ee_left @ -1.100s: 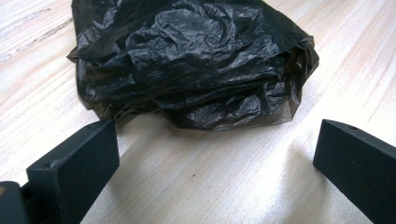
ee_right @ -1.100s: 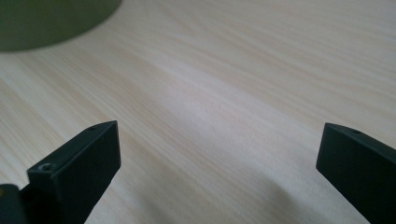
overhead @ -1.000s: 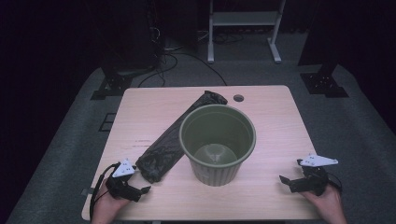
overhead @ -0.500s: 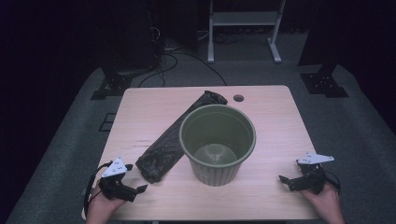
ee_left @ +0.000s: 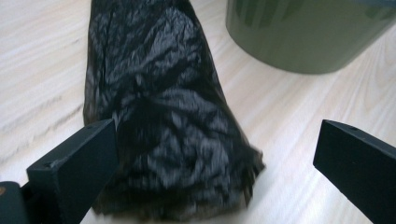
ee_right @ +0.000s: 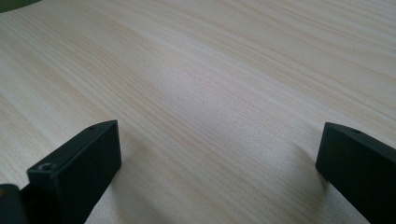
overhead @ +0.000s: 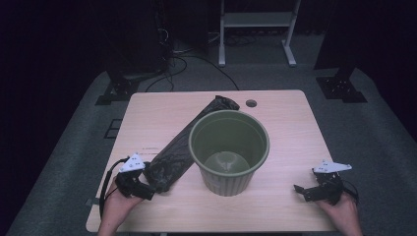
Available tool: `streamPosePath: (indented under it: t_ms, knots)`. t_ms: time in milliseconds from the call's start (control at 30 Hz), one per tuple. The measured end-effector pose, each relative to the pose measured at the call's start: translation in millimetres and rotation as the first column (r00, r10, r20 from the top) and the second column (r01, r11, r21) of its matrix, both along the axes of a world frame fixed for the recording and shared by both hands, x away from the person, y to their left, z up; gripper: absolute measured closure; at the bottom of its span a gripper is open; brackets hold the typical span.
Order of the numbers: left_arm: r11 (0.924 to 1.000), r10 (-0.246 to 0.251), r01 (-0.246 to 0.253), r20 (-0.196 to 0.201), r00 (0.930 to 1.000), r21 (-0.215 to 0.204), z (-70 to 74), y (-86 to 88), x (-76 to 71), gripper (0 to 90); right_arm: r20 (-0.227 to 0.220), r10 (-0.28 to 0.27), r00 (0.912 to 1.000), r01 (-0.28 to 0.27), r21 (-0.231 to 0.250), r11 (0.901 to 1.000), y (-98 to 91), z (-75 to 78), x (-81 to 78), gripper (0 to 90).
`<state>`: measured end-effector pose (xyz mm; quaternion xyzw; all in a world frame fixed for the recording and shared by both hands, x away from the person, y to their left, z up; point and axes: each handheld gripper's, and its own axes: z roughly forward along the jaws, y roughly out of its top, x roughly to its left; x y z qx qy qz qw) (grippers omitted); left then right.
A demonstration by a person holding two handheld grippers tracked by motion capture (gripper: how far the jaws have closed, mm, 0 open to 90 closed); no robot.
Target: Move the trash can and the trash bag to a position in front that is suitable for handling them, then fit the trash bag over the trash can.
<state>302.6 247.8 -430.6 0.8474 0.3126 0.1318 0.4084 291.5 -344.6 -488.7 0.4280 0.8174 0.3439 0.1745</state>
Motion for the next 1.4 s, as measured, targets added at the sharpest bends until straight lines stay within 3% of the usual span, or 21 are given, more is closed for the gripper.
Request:
streamPosePath:
  t_ms: [233,433,633,733,833,933,1100,1267,1400]
  knots:
    - [0.9998,0.002,-0.002,0.004,1.0000,0.020,5.4,-17.3,18.0,0.0,0.000,0.001,1.0000,-0.001,-0.001,1.0000,-0.1,0.0,0.0,0.0]
    - [0.9999,0.013,-0.013,0.008,0.9999,0.004,5.1,-25.9,37.0,0.0,0.001,0.001,1.0000,-0.001,-0.001,1.0000,-0.1,0.0,0.1,0.0]
    - [0.9995,0.015,-0.015,-0.006,0.9999,0.028,0.1,-38.2,60.2,0.0,0.000,0.001,1.0000,-0.001,-0.001,1.0000,-0.1,0.0,0.0,0.0]
    - [0.9995,0.025,-0.025,-0.005,0.9997,0.021,-4.9,-44.4,70.8,0.0,0.000,0.001,1.0000,-0.001,-0.001,1.0000,-0.1,0.0,0.1,0.0]
    - [0.9982,0.020,-0.019,-0.026,0.9994,0.058,-11.2,-50.9,80.2,0.0,0.000,0.001,1.0000,-0.001,-0.001,1.0000,-0.1,0.0,0.0,0.0]
    - [0.9975,0.021,-0.018,-0.039,0.9990,0.068,-18.0,-56.8,87.4,0.0,0.001,0.001,1.0000,-0.001,-0.001,1.0000,-0.1,0.0,0.1,0.0]
    - [0.9928,0.028,-0.020,-0.065,0.9975,0.118,-30.2,-64.2,93.1,0.0,0.000,0.002,1.0000,-0.002,-0.001,1.0000,0.0,0.0,0.0,0.0]
    - [0.9918,0.041,-0.029,-0.098,0.9943,0.124,-37.2,-63.2,95.6,0.1,0.000,0.002,1.0000,-0.002,-0.001,1.0000,0.0,0.0,0.0,0.0]
    - [0.9847,0.049,-0.034,-0.087,0.9950,0.171,-39.7,-62.0,94.6,7.7,0.000,0.002,1.0000,-0.002,-0.001,1.0000,0.0,0.0,0.0,0.0]
